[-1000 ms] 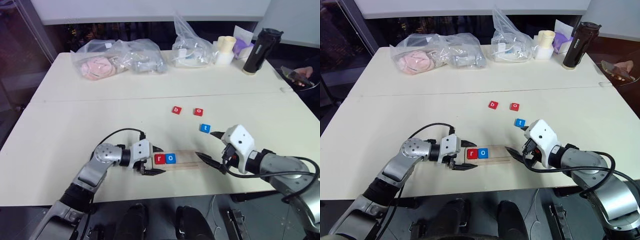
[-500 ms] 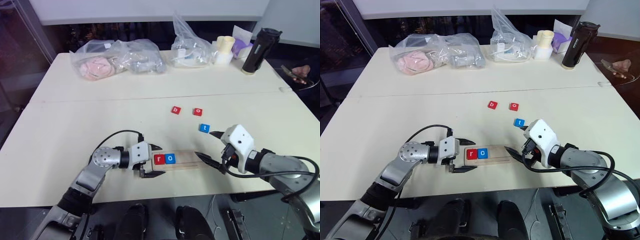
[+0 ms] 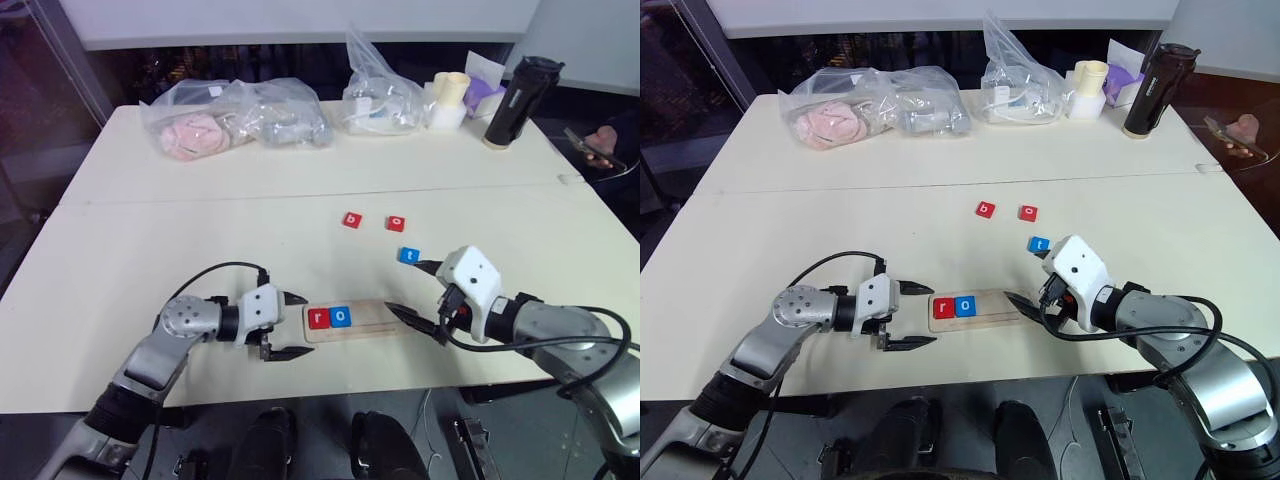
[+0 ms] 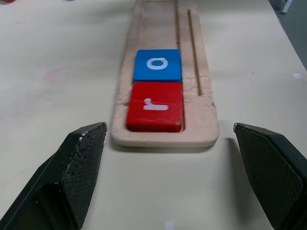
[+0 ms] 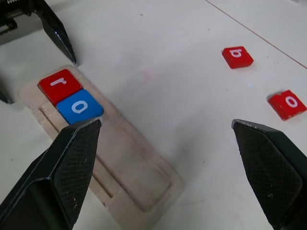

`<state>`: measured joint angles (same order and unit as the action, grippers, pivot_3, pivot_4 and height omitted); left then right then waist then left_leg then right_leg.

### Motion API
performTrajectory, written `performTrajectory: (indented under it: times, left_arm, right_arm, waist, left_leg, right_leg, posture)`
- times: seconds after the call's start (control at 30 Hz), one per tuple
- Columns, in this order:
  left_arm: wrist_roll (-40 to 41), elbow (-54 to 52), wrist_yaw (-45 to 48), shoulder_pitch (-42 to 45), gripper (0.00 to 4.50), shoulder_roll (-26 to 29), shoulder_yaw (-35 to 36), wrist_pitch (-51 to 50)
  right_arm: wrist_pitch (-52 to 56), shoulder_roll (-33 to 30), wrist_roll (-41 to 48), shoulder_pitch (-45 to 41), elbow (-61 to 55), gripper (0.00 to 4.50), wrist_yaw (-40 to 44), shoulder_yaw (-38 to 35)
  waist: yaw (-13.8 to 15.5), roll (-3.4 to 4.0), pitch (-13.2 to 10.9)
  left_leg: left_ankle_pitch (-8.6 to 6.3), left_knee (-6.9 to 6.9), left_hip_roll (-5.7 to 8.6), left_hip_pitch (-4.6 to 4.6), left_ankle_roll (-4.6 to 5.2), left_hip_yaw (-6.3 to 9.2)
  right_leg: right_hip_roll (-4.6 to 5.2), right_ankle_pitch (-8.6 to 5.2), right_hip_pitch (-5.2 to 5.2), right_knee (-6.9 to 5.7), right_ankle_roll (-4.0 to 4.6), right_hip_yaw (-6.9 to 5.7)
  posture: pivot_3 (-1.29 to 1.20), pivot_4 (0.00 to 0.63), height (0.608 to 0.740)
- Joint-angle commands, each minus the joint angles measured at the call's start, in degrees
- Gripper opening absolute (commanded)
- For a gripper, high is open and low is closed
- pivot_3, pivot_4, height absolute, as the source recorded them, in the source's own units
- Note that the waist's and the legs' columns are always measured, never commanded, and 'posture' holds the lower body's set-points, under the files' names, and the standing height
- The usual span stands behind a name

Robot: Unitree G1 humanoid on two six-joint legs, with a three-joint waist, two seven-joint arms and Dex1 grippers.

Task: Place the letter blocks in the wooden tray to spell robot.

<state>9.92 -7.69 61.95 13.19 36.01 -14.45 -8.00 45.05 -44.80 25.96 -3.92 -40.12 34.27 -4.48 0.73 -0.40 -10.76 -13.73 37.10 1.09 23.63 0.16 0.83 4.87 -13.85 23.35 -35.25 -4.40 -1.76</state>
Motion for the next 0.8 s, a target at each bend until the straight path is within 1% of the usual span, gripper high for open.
performTrajectory:
  times: [0.03, 0.1, 0.2, 0.27, 0.33, 0.43, 0.53, 0.57, 0.63, 0.67, 0.7, 0.8]
  left_arm:
    - [2.4, -4.1, 1.1, -1.3, 4.45, 2.7, 3.2, -1.2]
    - [4.3, -5.8, 2.9, -2.8, 4.45, 5.7, 5.6, -1.5]
    - [6.6, -7.3, 4.6, -4.3, 4.45, 9.4, 8.7, -2.9]
    - [7.7, -7.0, 5.5, -4.9, 4.45, 11.8, 11.0, -3.2]
    - [9.3, -6.7, 6.6, -5.3, 4.45, 13.6, 12.9, -4.3]
    - [11.4, -6.4, 6.3, -5.1, 4.45, 13.9, 15.1, -6.0]
    - [13.8, -7.4, 5.6, -5.6, 4.45, 13.6, 16.8, -8.6]
    - [14.4, -7.8, 5.4, -5.7, 4.45, 13.5, 17.2, -9.3]
    - [14.5, -8.2, 5.3, -6.8, 4.45, 13.3, 17.6, -8.7]
    - [14.4, -8.3, 5.2, -7.2, 4.45, 13.2, 17.5, -8.6]
    - [13.6, -7.8, 5.1, -7.8, 4.45, 13.1, 17.3, -7.4]
    - [12.5, -7.4, 4.7, -8.5, 4.45, 12.7, 16.7, -6.0]
  right_arm:
    - [-1.0, 0.7, 0.5, -2.7, 0.1, 4.5, 0.3, -0.1]
    - [0.2, 2.3, 1.7, -6.2, 1.4, 4.5, -0.3, 0.4]
    - [1.1, 4.6, 0.0, -11.5, 5.0, 4.5, -2.1, 3.0]
    - [2.1, 6.8, -2.7, -16.2, 9.2, 4.5, -4.8, 5.9]
    - [5.0, 10.6, -4.3, -21.1, 13.6, 4.5, -8.6, 7.6]
    - [6.7, 15.3, -5.8, -26.3, 17.4, 4.5, -11.6, 9.5]
    - [11.2, 22.5, -8.6, -32.2, 24.9, 4.5, -19.5, 8.7]
    - [12.5, 24.5, -9.5, -33.8, 27.2, 4.5, -21.8, 8.3]
    - [14.1, 28.9, -10.2, -37.7, 32.3, 4.5, -24.9, 7.3]
    - [14.4, 30.0, -10.5, -38.9, 33.9, 4.5, -25.7, 6.9]
    - [15.8, 33.0, -10.7, -41.1, 36.9, 4.5, -28.3, 5.3]
    - [18.2, 38.1, -11.5, -44.8, 42.0, 4.5, -33.1, 2.2]
  waist:
    - [-0.2, 0.01, 0.0]
    - [-0.2, 0.03, 0.0]
    - [-0.4, 0.03, 0.0]
    - [-0.4, 0.02, -0.1]
    - [-0.3, 0.01, -0.1]
    - [-0.3, 0.04, -0.1]
    - [-0.2, 0.01, 0.0]
    - [-0.3, 0.01, 0.0]
    - [-0.6, 0.01, 0.0]
    - [-0.7, 0.01, 0.0]
    - [-0.8, 0.01, 0.0]
    - [-1.4, 0.02, 0.0]
  left_leg:
    - [0.0, -0.02, 0.0, 0.0, 0.0, -0.01]
    - [0.0, -0.07, -0.01, 0.01, 0.0, -0.01]
    - [0.0, -0.09, -0.04, 0.02, 0.0, -0.01]
    - [0.0, -0.07, -0.04, 0.02, -0.01, -0.01]
    - [0.0, -0.07, -0.01, 0.02, -0.01, -0.02]
    - [0.0, -0.07, -0.01, 0.19, -0.01, -0.15]
    - [0.01, -0.03, 0.01, 0.75, -0.01, -0.2]
    - [0.04, -0.01, 0.04, 0.9, -0.03, -0.26]
    - [0.05, -0.01, 0.06, 0.9, -0.05, -0.33]
    - [0.06, -0.01, 0.07, 0.89, -0.07, -0.36]
    - [0.07, -0.02, 0.07, 0.87, -0.08, -0.36]
    - [0.11, -0.03, 0.05, 0.81, -0.13, -0.35]
  right_leg:
    - [0.0, 0.0, 0.03, 0.0, 0.0, 0.01]
    - [-0.01, 0.0, 0.07, -0.01, 0.0, 0.01]
    - [-0.02, 0.01, 0.13, -0.05, 0.03, 0.01]
    - [-0.01, 0.01, 0.14, -0.07, 0.05, 0.01]
    - [0.06, 0.02, 0.16, -0.05, 0.07, 0.01]
    - [0.16, 0.04, 0.35, -0.05, 0.09, 0.01]
    - [0.16, 0.07, 0.95, -0.21, 0.07, 0.02]
    - [0.18, 0.16, 1.15, -0.33, -0.08, 0.04]
    - [0.2, 0.18, 1.23, -0.57, -0.1, 0.06]
    - [0.19, 0.18, 1.28, -0.65, -0.1, 0.07]
    - [0.19, 0.18, 1.3, -0.73, -0.1, 0.07]
    - [0.15, 0.17, 1.31, -0.89, -0.09, 0.06]
  posture:
    - [0.0, 0.15, 0.74]
    - [0.0, 0.15, 0.74]
    - [0.0, 0.15, 0.74]
    - [0.0, 0.15, 0.74]
    - [0.0, 0.15, 0.74]
    - [0.0, 0.15, 0.74]
    - [0.0, 0.15, 0.74]
    - [0.0, 0.15, 0.74]
    - [0.0, 0.15, 0.74]
    - [0.0, 0.15, 0.74]
    - [0.0, 0.15, 0.74]
    - [0.0, 0.15, 0.74]
